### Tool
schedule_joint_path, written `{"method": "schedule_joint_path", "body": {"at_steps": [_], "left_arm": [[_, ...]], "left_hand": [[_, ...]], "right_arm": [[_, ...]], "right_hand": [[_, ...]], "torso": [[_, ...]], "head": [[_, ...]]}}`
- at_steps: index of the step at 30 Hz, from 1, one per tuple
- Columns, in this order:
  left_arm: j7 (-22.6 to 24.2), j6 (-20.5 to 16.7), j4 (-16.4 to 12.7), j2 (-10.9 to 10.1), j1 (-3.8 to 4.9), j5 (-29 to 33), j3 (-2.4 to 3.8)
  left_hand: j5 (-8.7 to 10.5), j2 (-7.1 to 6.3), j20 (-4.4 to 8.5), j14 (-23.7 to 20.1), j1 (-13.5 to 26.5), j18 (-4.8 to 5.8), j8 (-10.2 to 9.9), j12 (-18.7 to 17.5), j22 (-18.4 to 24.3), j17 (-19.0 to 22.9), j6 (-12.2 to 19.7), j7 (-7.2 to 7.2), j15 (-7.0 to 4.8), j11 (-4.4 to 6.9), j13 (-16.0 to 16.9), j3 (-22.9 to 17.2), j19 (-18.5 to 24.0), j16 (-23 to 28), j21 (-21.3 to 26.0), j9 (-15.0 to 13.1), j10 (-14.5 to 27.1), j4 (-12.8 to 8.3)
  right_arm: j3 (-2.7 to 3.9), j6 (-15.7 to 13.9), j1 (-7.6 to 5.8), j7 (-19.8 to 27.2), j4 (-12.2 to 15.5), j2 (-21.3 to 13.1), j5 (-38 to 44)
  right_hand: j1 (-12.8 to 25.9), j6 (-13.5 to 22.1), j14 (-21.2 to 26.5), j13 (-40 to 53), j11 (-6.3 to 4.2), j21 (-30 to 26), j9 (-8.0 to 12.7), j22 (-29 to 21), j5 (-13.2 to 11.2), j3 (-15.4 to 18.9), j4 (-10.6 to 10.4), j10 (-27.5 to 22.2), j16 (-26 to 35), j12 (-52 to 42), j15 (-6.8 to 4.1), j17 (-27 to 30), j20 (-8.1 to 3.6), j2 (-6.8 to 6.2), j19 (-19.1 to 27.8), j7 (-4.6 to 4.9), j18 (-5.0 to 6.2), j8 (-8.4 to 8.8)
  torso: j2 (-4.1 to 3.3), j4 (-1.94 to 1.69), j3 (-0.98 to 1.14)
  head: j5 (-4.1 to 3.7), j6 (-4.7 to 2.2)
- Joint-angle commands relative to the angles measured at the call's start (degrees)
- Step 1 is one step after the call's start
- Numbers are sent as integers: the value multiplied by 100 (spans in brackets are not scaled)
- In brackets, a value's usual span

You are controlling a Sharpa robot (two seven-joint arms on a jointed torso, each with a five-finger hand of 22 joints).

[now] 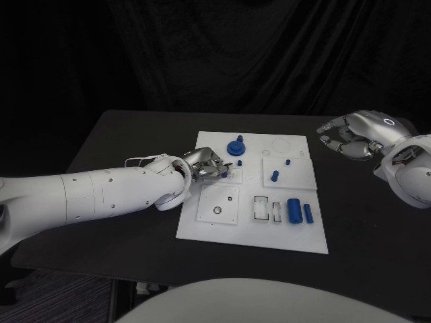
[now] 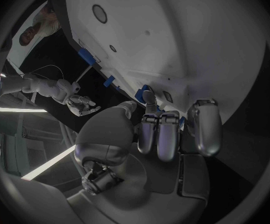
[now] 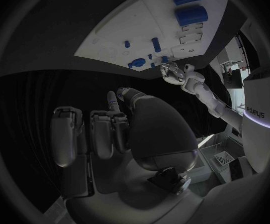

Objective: Assemble the parts on the task board

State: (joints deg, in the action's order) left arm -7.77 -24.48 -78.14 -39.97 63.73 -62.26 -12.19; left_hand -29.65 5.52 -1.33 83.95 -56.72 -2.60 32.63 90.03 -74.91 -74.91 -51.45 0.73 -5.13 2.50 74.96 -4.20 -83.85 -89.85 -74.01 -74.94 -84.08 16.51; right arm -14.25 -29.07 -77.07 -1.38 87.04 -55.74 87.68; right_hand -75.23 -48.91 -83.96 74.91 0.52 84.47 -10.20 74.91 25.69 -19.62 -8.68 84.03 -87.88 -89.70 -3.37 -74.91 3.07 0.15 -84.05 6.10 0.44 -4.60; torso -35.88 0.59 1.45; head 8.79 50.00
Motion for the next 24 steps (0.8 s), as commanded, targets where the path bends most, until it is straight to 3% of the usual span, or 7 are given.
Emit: {"method": "schedule_joint_path", "body": {"at_steps": [1,7,14,16,24], "left_arm": [[145,42,-3,2,-10,36,3],[83,123,0,5,-10,36,3],[-59,252,6,10,-12,36,3],[-78,273,8,9,-12,36,3],[-169,342,16,17,-15,36,3]], "left_hand": [[-131,-80,43,605,-178,-76,43,-3,-1066,-1509,74,-3,-45,48,1504,-101,-84,-15,6,-158,-592,-10],[-162,-234,48,605,-395,-78,52,-3,-1063,-1509,142,-8,-48,55,1504,-203,-78,-15,16,-142,-592,-37],[4,-317,49,605,-496,-78,64,-3,-1062,-1509,153,-1,-47,51,1504,-244,-75,-15,18,-132,-592,-29],[202,-341,46,605,-503,-78,71,-3,-1061,-1509,145,8,-43,45,1504,-243,-74,-15,20,-127,-592,-6],[376,-352,42,605,-494,-75,69,-3,-1066,-1509,139,15,-39,39,1504,-231,-80,-15,2,-122,-592,4]], "right_arm": [[4,-6,15,-106,0,-6,10],[4,-2,16,-107,2,-7,10],[4,3,17,-110,5,-12,10],[4,4,17,-110,4,-12,10],[4,10,17,-112,4,-12,10]], "right_hand": [[15,-43,-513,1509,-4,-38,9,1299,36,-36,-8,597,38,-30,13,-1138,1,-25,-289,13,113,35],[15,-43,-513,1509,-4,-38,9,1299,36,-36,-8,597,38,-30,13,-1138,1,-25,-289,13,113,35],[18,-43,-513,1509,-2,-40,10,1299,34,-36,-4,597,38,-30,13,-1138,2,-32,-288,14,114,36],[18,-43,-513,1509,-2,-40,10,1299,34,-36,-4,597,38,-30,13,-1138,2,-32,-288,14,114,36],[18,-43,-513,1509,-2,-40,10,1299,34,-36,-4,597,38,-30,13,-1138,2,-32,-288,14,114,36]], "torso": [[-2,-2,0],[-4,1,1],[-4,-1,3],[-4,-1,2],[-3,1,-1]], "head": [[0,0],[-1,0],[0,0],[-1,0],[8,0]]}}
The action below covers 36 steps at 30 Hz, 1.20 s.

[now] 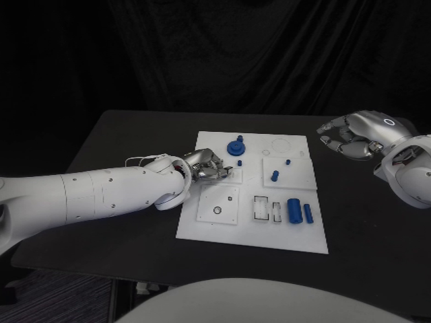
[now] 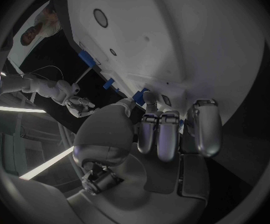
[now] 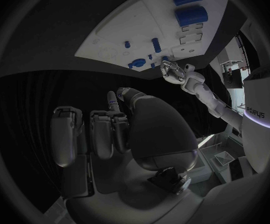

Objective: Assemble the parts on the task board

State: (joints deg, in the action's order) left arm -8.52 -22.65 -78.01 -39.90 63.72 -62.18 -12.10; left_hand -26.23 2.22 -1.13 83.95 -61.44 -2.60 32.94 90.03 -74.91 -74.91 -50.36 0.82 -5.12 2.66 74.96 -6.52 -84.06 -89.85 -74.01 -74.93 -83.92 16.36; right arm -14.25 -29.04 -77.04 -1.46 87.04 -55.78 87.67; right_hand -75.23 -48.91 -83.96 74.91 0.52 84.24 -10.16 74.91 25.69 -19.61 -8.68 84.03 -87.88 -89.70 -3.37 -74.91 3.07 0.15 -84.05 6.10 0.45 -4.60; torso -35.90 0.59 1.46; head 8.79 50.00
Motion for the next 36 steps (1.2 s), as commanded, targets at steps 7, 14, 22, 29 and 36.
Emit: {"method": "schedule_joint_path", "body": {"at_steps": [7,14,22,29,36], "left_arm": [[-117,196,9,14,-18,27,-6],[-75,144,10,19,-23,27,-6],[38,-44,-9,7,-28,27,-6],[116,-168,-37,-16,-31,27,-6],[186,-276,-76,-41,-33,27,-6]], "left_hand": [[-153,-13,24,605,-108,-73,34,-3,-1069,-1509,31,-8,-44,32,1504,-65,-65,-15,-9,-123,-608,-8],[-579,-115,41,605,-410,-73,25,-3,-1069,-1509,54,-32,-64,55,1504,-336,-68,-15,-13,-122,-608,-111],[-800,-188,47,605,-499,-72,25,-3,-1070,-1509,63,-35,-69,60,1504,-517,-70,-15,-19,-125,-608,-132],[-868,-212,50,605,-529,-70,51,-3,-1073,-1509,47,-37,-71,62,1504,-591,-73,-15,-27,-132,-608,-143],[-878,-217,50,605,-532,-73,44,-3,-1069,-1509,52,-37,-72,63,1504,-602,-69,-15,-13,-131,-608,-142]], "right_arm": [[4,15,15,-108,3,-10,11],[4,18,17,-109,3,-11,11],[4,22,19,-114,4,-16,11],[4,24,20,-119,-1,-20,11],[4,28,20,-123,-8,-19,12]], "right_hand": [[18,-43,-513,1509,-2,-18,7,1299,34,-36,-4,597,38,-30,13,-1138,2,-32,-288,14,114,36],[18,-43,-513,1509,-2,-18,7,1299,34,-36,-4,597,38,-30,13,-1138,2,-32,-288,14,114,36],[18,-43,-513,1509,-2,-18,7,1299,34,-36,-4,597,38,-30,13,-1138,2,-32,-288,14,114,36],[18,-43,-513,1509,-2,-18,7,1299,34,-36,-4,597,38,-30,13,-1138,2,-32,-288,14,114,36],[18,-43,-513,1509,-2,-18,7,1299,34,-36,-4,597,38,-30,13,-1138,2,-32,-288,14,114,36]], "torso": [[-2,-2,-1],[0,0,-2],[-2,-1,-1],[-1,-3,0],[-2,-1,-2]], "head": [[10,0],[16,0],[19,0],[17,0],[19,0]]}}
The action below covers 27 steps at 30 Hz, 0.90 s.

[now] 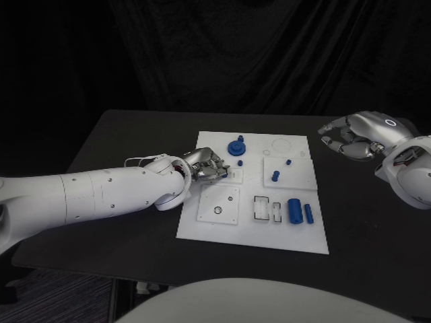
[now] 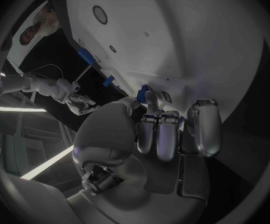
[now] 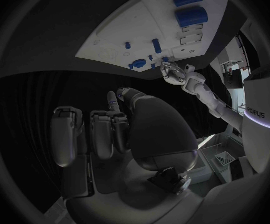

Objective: Assemble the parts on the task board

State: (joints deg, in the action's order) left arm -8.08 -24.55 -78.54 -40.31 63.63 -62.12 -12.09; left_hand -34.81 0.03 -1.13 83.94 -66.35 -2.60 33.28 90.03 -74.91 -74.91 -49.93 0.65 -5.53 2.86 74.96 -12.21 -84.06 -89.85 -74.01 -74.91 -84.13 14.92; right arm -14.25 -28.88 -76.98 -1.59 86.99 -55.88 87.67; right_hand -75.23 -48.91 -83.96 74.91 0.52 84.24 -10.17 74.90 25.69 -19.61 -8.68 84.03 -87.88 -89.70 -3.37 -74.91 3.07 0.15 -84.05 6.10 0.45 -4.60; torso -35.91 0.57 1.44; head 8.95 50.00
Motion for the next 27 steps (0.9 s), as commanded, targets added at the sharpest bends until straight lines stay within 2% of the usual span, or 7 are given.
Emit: {"method": "schedule_joint_path", "body": {"at_steps": [1,14,27], "left_arm": [[151,-100,-25,-3,-24,22,-7],[177,-160,-15,-11,-27,22,-8],[242,-390,-29,-56,-33,22,-8]], "left_hand": [[-19,2,51,606,-41,-73,11,-3,-1069,-1509,10,-20,-30,42,1504,-33,-69,-15,-13,-133,-587,1],[94,-33,48,606,-27,-78,-53,-3,-1060,-1509,67,1,-22,28,1504,-115,-55,-15,18,-105,-587,44],[72,-43,44,606,-72,-73,-74,-3,-1067,-1509,66,-3,-20,28,1504,-192,-63,-15,-4,-94,-587,29]], "right_arm": [[4,13,15,-111,-3,-9,12],[4,7,15,-116,-4,-3,12],[4,2,18,-119,-10,-7,12]], "right_hand": [[18,-43,-513,1509,-2,-18,8,1299,34,-36,-4,597,38,-30,13,-1138,1,-32,-288,14,114,36],[35,-47,-510,1509,0,-32,13,1295,32,-44,1,597,47,-30,16,-1126,3,-40,-282,15,117,42],[35,-47,-510,1509,0,-32,13,1295,32,-44,1,597,47,-30,16,-1126,3,-40,-282,15,117,42]], "torso": [[-1,1,-1],[0,2,3],[5,1,0]], "head": [[3,0],[5,0],[-6,0]]}}
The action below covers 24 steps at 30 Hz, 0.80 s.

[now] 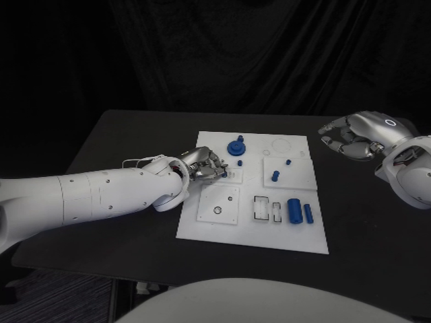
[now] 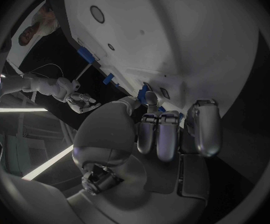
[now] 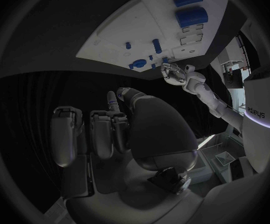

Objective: Assemble the parts on the task board

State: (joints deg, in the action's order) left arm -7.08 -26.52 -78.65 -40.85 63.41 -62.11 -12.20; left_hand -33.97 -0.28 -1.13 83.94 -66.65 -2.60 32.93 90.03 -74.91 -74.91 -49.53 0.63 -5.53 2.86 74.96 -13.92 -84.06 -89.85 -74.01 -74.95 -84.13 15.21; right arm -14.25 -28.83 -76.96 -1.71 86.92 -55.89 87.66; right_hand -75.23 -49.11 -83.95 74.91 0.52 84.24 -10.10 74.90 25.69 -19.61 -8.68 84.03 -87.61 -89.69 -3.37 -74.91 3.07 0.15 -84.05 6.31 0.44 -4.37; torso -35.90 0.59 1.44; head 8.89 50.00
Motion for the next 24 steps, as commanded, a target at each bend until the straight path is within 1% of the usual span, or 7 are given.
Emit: {"method": "schedule_joint_path", "body": {"at_steps": [1,8,12,15,24], "left_arm": [[143,-209,-19,-3,-10,21,3],[93,-246,-24,-16,-14,21,3],[38,-188,-22,-18,-17,21,3],[4,-133,-22,-8,-21,21,3],[-91,5,-22,18,-58,21,3]], "left_hand": [[-21,-15,44,606,-51,-74,-42,-3,-1066,-1509,24,-1,-21,29,1504,-35,-61,-15,0,-89,-587,-3],[-23,-18,44,606,-57,-72,-44,-3,-1068,-1509,21,-1,-21,29,1504,-47,-65,-15,-9,-88,-587,-5],[-13,-21,44,606,-58,-74,-47,-3,-1066,-1509,22,0,-21,28,1504,-54,-63,-15,-3,-86,-587,-3],[154,-46,39,606,-32,-76,-79,-3,-1063,-1509,23,17,-13,16,1504,-112,-59,-15,9,-77,-587,45],[253,-51,34,606,-13,-75,-97,-3,-1064,-1509,24,25,-7,9,1504,-139,-59,-15,6,-74,-587,72]], "right_arm": [[4,-5,17,-105,-4,-6,12],[4,-16,20,-103,-5,-3,12],[4,-20,21,-103,-5,-4,12],[4,-25,21,-103,-6,-2,12],[4,-29,22,-102,-8,2,12]], "right_hand": [[35,-27,-510,1509,0,-32,6,1295,32,-44,1,597,20,-31,16,-1126,3,-40,-282,-5,117,20],[35,-27,-510,1509,0,-32,6,1295,32,-44,1,597,20,-31,16,-1126,3,-40,-282,-5,117,20],[44,-10,-509,1509,-1,-30,13,1296,32,-49,5,597,22,-31,16,-1124,3,-48,-283,-8,116,32],[44,-10,-509,1509,-1,-30,13,1296,32,-49,5,597,22,-31,16,-1124,3,-48,-283,-8,116,32],[44,-10,-509,1509,-1,-30,13,1296,32,-49,5,597,22,-31,16,-1124,3,-48,-283,-8,116,32]], "torso": [[5,0,0],[3,1,2],[1,0,3],[-1,0,3],[-2,0,1]], "head": [[0,0],[5,0],[8,0],[10,0],[9,0]]}}
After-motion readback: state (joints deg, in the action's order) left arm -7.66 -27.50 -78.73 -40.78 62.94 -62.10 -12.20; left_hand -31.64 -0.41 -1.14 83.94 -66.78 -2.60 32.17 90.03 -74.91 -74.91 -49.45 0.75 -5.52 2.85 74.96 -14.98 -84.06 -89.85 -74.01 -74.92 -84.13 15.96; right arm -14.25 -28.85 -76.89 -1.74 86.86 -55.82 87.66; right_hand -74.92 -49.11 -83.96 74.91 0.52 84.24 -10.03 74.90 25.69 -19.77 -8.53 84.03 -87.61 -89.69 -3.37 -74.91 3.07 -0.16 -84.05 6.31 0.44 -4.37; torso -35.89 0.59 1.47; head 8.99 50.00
